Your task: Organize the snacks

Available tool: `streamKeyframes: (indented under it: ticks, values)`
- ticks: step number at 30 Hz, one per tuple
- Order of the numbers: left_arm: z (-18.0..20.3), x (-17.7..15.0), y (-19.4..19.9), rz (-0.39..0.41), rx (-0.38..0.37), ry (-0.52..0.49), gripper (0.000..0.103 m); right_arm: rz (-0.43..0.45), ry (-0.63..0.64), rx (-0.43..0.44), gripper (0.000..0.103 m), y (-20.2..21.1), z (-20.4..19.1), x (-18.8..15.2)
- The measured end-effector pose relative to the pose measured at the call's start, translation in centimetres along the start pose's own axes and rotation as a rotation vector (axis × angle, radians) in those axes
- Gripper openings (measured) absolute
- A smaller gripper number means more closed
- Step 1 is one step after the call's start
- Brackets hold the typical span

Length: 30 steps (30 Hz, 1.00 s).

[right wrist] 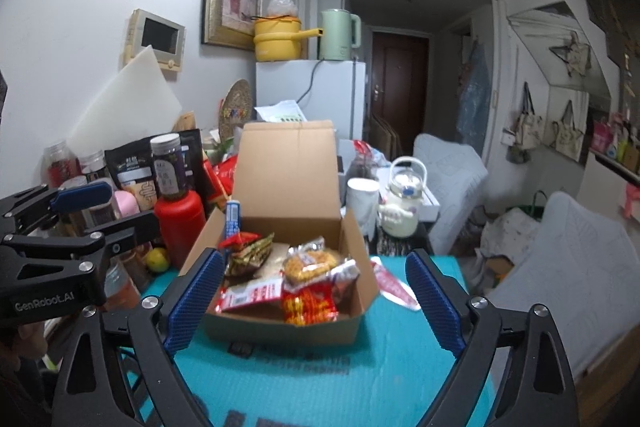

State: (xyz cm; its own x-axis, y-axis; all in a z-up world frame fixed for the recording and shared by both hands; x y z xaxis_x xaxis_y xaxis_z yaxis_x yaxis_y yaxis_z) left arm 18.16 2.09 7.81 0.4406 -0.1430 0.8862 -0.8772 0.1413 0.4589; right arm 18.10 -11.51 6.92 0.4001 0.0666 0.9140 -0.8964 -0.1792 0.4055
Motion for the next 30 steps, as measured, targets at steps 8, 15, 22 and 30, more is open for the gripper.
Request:
streamKeyframes:
  ticks: [8,15,22,30]
  values:
    - [0.4,-3.3,0.7,-0.046,-0.013,0.014,0.075,-0.057,-0.04,-0.026,0.094,1.0,0.5,-3.3]
    - [0.6,-5.3,0.4,-0.084,-0.043,0.048,0.075,-0.093,-0.042,-0.034,0.094,1.2,0.6,-5.0]
    - [0.7,-5.8,0.1,-0.091,-0.032,0.052,0.075,-0.113,-0.037,-0.02,0.094,1.1,0.4,-6.0]
    - [0.8,-6.0,-0.4,-0.101,-0.045,0.077,0.075,-0.125,-0.039,-0.013,0.094,0.8,0.9,-6.2]
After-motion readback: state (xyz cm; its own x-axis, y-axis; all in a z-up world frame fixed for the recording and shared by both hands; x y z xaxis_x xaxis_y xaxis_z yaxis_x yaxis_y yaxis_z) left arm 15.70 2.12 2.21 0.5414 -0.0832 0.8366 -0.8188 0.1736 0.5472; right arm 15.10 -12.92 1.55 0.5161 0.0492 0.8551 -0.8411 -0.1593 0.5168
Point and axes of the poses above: each gripper's, at about its wrist camera, not at the fingertips, and y roughly against the way its jaws point, z to its right, x to its top, the point moved 8 cm from there along -y, roughly the way its jaws point, and after that the axes turned 2 degrees about -y, right-handed, at the moved point
